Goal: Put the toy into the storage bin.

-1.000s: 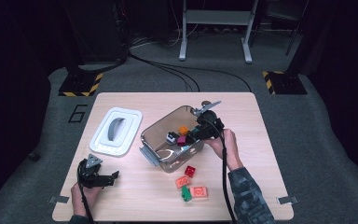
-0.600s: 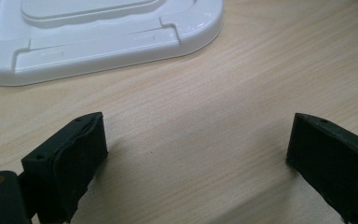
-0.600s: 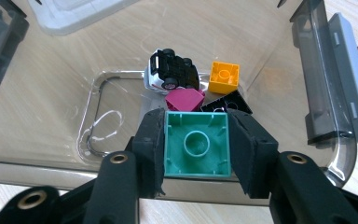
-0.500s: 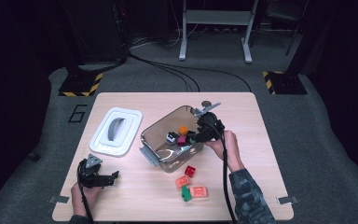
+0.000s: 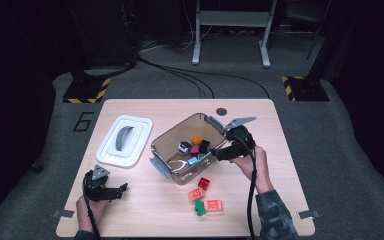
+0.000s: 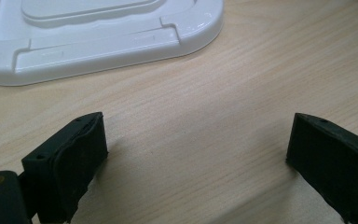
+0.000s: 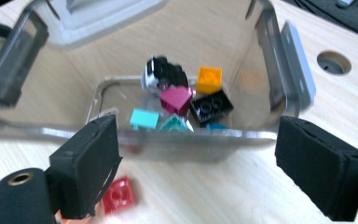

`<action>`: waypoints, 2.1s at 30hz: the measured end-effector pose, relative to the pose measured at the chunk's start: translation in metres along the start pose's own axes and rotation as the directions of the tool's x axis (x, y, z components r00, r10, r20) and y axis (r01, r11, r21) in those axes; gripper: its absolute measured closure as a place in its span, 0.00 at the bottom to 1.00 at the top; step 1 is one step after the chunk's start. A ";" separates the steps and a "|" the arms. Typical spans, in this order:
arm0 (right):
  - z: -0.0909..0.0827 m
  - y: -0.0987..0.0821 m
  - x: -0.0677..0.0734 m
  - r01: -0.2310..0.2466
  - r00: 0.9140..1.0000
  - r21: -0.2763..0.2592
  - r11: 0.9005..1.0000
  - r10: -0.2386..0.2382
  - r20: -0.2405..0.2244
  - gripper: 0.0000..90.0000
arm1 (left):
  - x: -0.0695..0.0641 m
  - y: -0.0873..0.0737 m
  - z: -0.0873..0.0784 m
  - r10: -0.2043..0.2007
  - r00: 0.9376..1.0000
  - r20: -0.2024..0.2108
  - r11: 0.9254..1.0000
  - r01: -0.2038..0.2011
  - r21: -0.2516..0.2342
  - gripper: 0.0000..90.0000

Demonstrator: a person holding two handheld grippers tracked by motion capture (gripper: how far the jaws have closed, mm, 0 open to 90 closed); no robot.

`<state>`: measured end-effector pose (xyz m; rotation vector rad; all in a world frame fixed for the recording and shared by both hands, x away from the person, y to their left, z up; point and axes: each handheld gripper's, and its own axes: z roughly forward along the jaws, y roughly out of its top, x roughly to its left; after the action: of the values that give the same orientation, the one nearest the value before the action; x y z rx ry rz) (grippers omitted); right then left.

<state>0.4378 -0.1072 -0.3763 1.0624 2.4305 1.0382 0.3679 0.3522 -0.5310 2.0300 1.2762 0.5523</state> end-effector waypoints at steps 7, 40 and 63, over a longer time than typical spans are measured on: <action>0.000 -0.038 -0.001 -0.025 1.000 0.003 1.000 0.025 -0.009 0.12 | 0.000 0.000 0.000 -0.001 1.000 -0.001 1.000 0.001 0.000 0.05; 0.075 -0.088 0.043 -0.009 0.994 0.077 0.997 0.018 -0.111 0.83 | 0.000 0.000 0.000 -0.003 1.000 -0.002 1.000 0.003 0.004 0.06; 0.055 -0.110 0.011 -0.115 0.993 0.092 0.989 0.116 -0.001 0.89 | 0.000 0.000 -0.001 -0.004 1.000 0.000 1.000 0.004 0.006 0.06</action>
<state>0.4015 -0.1226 -0.4935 1.2451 2.4680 0.9740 0.3679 0.3525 -0.5303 2.0321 1.2834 0.5476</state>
